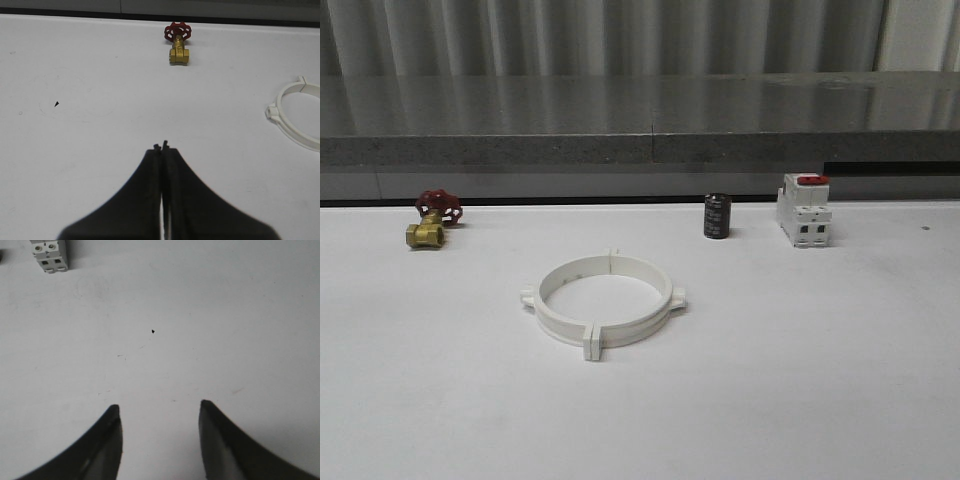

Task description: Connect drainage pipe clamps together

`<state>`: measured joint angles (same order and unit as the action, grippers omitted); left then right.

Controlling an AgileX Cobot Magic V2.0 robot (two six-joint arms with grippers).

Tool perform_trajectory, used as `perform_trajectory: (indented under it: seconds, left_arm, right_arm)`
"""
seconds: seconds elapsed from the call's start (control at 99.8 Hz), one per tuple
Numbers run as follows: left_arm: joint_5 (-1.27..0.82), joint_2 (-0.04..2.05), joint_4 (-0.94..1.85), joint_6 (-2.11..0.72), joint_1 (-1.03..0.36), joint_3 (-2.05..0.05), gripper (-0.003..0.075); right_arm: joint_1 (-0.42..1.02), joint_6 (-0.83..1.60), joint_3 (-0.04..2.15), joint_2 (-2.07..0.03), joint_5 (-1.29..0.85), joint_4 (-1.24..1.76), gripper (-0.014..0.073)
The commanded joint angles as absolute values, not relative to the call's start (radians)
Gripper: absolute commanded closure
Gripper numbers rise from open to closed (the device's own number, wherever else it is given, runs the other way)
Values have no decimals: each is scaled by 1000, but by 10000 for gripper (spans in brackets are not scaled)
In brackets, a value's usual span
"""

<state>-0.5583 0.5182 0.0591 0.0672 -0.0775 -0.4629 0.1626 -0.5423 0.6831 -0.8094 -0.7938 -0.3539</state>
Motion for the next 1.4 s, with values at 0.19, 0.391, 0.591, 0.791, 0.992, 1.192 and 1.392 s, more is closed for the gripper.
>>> perform_trajectory:
  seconds: [0.19, 0.391, 0.591, 0.791, 0.992, 1.192, 1.392]
  left_arm:
    - [-491, 520, 70, 70, -75, -492, 740]
    - [-491, 520, 70, 70, -75, -492, 740]
    - [-491, 520, 70, 70, -75, -492, 740]
    - [-491, 520, 70, 70, -75, -492, 740]
    - [-491, 520, 70, 70, -75, -492, 740]
    - [-491, 520, 70, 70, -75, -492, 740]
    - [-491, 520, 70, 70, -75, -492, 740]
  right_arm:
    - [158, -521, 635, -598, -747, -384, 631]
    - [158, -521, 635, -583, -757, -385, 661]
    - [158, -521, 635, -583, -762, -385, 661]
    - [158, -521, 635, -583, -762, -385, 661]
    - [158, -521, 635, -583, -761, -385, 661]
    - [157, -521, 605, -557, -704, -385, 661]
    - [156, -499, 448, -412, -445, -340, 661]
